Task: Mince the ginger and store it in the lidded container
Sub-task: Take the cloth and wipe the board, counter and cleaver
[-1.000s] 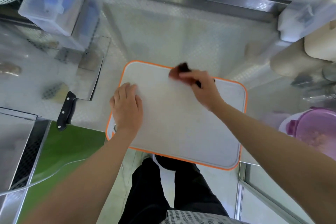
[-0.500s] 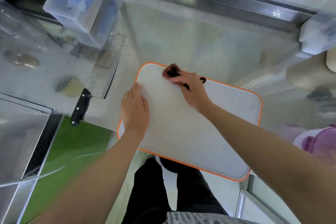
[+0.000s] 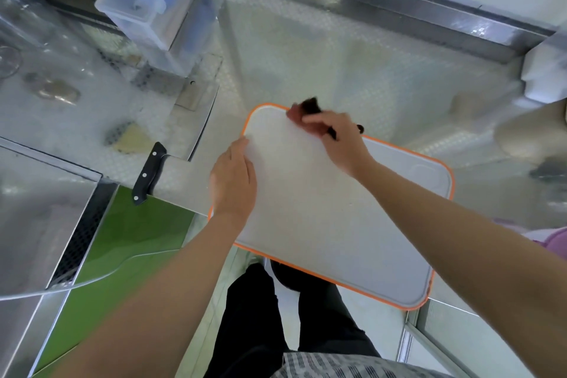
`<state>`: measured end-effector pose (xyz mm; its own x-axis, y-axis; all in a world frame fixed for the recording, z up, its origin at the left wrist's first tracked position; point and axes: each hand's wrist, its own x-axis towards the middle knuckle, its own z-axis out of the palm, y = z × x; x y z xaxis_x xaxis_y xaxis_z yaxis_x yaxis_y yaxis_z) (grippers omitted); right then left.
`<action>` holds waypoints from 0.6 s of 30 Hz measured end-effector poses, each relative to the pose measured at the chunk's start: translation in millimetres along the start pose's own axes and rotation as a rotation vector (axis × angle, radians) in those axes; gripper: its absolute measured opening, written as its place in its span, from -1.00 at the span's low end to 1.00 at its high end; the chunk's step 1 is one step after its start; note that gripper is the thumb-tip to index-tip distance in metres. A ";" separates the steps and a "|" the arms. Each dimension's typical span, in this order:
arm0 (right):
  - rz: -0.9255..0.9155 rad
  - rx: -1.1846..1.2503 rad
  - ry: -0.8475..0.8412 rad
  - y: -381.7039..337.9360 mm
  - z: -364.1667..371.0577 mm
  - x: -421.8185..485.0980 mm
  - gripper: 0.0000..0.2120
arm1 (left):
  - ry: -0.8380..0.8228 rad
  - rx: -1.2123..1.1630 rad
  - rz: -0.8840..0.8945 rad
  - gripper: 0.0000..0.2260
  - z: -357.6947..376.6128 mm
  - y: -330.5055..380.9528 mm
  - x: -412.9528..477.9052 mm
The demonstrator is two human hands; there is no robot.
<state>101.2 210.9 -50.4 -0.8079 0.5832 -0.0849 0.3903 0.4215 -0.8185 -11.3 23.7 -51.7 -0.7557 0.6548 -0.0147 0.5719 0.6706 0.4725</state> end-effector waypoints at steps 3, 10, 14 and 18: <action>0.039 -0.006 -0.285 -5.1 0.9 2.6 -0.54 | 0.026 -0.152 -0.043 -0.70 -3.6 -4.8 1.8; -0.057 -0.057 -0.348 -20.2 18.1 6.9 -0.53 | -0.037 0.005 -0.162 -0.79 -18.3 -29.0 -0.7; -0.046 0.031 -0.162 -21.0 23.3 26.8 -0.49 | -0.127 -0.034 -0.279 -0.89 -27.1 -37.7 -12.2; -0.177 -0.130 -0.366 -32.7 46.6 17.3 -0.52 | -0.106 -0.094 -0.331 -0.86 -31.6 -39.5 -19.9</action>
<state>53.9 174.9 -51.6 -0.9616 0.2188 -0.1655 0.2655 0.5907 -0.7619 -28.9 -26.8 -42.2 -0.8550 0.4432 -0.2693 0.2662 0.8207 0.5055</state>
